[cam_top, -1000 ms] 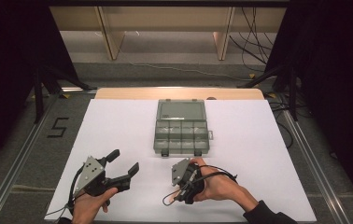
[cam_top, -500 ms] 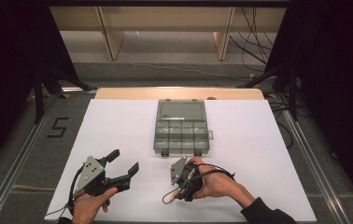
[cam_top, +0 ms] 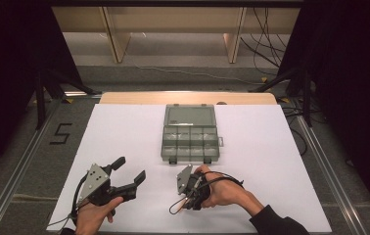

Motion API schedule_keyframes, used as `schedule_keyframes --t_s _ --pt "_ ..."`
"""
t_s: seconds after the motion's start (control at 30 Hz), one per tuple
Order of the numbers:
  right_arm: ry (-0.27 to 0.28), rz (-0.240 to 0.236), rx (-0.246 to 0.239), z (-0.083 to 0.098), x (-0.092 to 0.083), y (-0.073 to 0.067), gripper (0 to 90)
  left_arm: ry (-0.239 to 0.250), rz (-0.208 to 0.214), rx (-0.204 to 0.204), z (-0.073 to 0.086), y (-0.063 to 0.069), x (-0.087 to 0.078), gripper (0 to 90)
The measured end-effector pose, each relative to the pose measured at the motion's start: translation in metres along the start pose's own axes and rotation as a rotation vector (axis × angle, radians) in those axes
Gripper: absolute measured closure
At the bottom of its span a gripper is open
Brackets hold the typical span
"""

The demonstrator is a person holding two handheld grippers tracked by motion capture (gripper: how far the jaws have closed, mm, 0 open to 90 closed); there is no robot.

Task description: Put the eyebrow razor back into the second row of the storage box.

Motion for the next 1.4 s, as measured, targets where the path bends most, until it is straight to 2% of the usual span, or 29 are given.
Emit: schedule_keyframes --t_s 0.13,0.23,0.3,0.53,0.6,0.63,0.7,0.73,0.9,1.03,1.07,1.17,1.2,1.23,1.27,1.4 --pt "-0.020 -0.007 -0.014 0.001 0.001 -0.001 54.2 0.001 0.000 0.001 0.000 0.000 0.000 16.5" --pt "-0.042 -0.013 0.003 0.003 0.003 -0.003 57.1 0.000 0.002 -0.001 0.000 0.000 0.000 16.5" --pt "-0.036 -0.013 -0.016 0.003 0.003 -0.001 58.7 -0.001 0.001 0.000 0.000 0.000 0.000 16.5" --pt "-0.040 -0.024 -0.010 0.004 0.002 -0.002 62.8 -0.002 0.000 0.000 0.000 0.000 0.000 16.5" --pt "-0.074 -0.033 0.038 0.006 0.000 -0.007 67.7 -0.002 -0.001 0.001 0.000 0.000 0.000 16.5" --pt "-0.048 -0.039 0.009 0.005 0.002 -0.005 69.0 -0.001 0.000 -0.001 0.000 0.000 0.000 16.6" --pt "-0.049 -0.043 0.005 0.005 0.002 -0.006 73.2 0.000 0.000 0.000 0.000 0.000 0.000 16.6" --pt "-0.047 -0.045 -0.012 0.004 0.002 -0.006 75.5 -0.001 0.000 0.000 0.000 0.000 0.000 16.6" --pt "-0.054 -0.059 -0.001 0.004 0.002 -0.009 82.2 -0.001 0.000 0.001 0.000 -0.001 0.000 16.6" --pt "-0.052 -0.051 0.009 0.005 0.001 -0.009 82.4 -0.001 0.000 -0.002 0.000 -0.001 0.000 16.6" --pt "-0.048 -0.046 -0.008 0.004 0.001 -0.008 82.5 0.001 0.000 -0.002 0.000 -0.001 0.000 16.7" --pt "-0.048 -0.037 -0.004 0.005 0.000 -0.008 82.5 0.002 -0.002 -0.006 0.000 -0.001 0.000 16.7" --pt "-0.053 -0.034 0.019 0.005 0.000 -0.009 82.5 0.010 0.003 -0.009 -0.001 -0.001 0.000 16.7" --pt "-0.047 -0.025 0.006 0.005 -0.001 -0.007 82.6 0.007 0.000 -0.009 0.000 -0.001 0.000 16.7" --pt "-0.047 -0.021 0.032 0.006 -0.003 -0.007 82.6 0.001 -0.005 -0.009 0.000 -0.001 -0.001 16.7" --pt "-0.019 0.016 0.038 0.007 -0.014 0.000 82.6 0.003 -0.007 -0.010 -0.001 -0.001 -0.001 16.7"
Point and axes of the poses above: each handheld gripper's, and its own axes: x roughly forward along the jaws, z roughly out of its underside, y roughly to its right, the point moved 5 cm from there along x, roughly forward along the jaws, and after that the axes turned 2 degrees about x, right-handed, at the moved point
